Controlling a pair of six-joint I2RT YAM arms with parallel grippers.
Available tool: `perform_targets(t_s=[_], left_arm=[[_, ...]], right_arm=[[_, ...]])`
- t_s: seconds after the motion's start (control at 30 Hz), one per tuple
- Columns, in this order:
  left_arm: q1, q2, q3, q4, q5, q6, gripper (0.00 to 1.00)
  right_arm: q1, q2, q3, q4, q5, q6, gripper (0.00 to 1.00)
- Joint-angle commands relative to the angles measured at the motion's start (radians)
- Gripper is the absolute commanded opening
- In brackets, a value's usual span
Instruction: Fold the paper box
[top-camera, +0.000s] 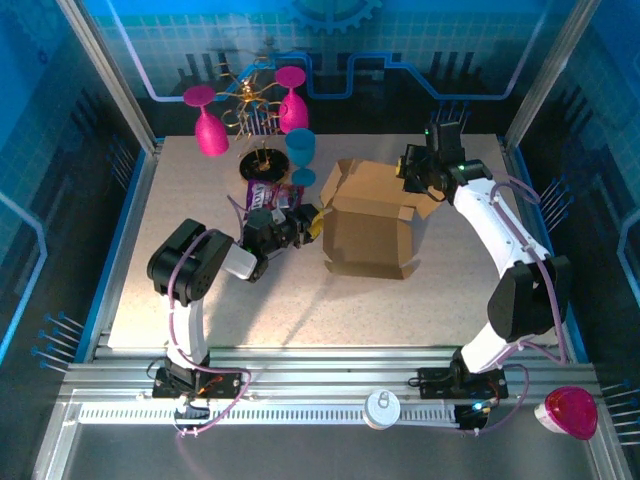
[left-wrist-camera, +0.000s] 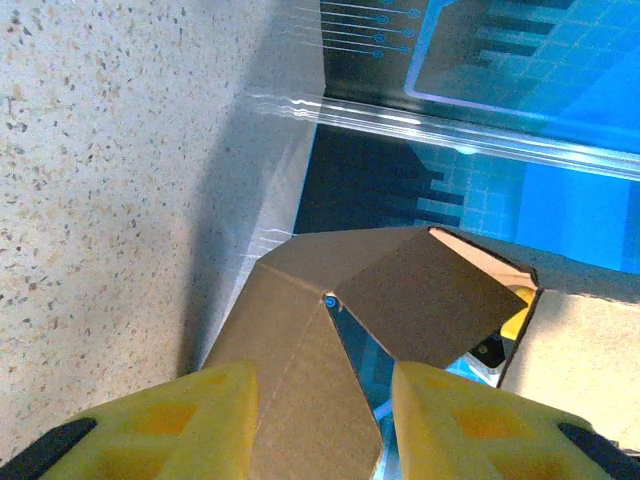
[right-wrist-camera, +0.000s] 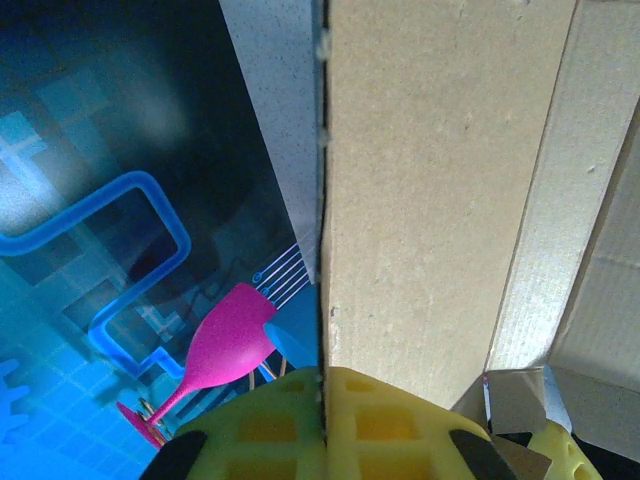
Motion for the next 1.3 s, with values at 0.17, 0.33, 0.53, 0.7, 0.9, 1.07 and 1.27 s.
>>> perform_targets(t_s=[0.17,0.33,0.53,0.7,0.9,1.07,1.27], left_arm=[[0.036,0.048,-0.022,0.157,-0.097,-0.074,0.41],[0.045,0.058,0.03,0.155,-0.074,-0.095,0.42],[0.02,0.081,0.104,0.158,-0.052,-0.119,0.41],[0.018,0.078,0.117,0.176,-0.054,-0.117,0.41],[0.012,0.078,0.134,0.167,-0.015,-0.119,0.41],[-0.006,0.083,0.144,0.167,-0.006,-0.114,0.39],[-0.019,0.071,0.139,0.159,0.008,-0.072,0.27]], right_arm=[[-0.025,0.019,0.046,-0.031,-0.023,0.036,0.0],[-0.03,0.024,0.1,-0.095,-0.036,0.035,0.0],[-0.033,0.037,0.12,-0.104,-0.04,0.046,0.0],[-0.034,0.043,0.135,-0.103,-0.043,0.05,0.0],[-0.04,0.051,0.135,-0.087,-0.05,0.065,0.0],[-0.041,0.059,0.143,-0.074,-0.054,0.072,0.0],[-0.046,0.061,0.126,-0.047,-0.065,0.083,0.0]])
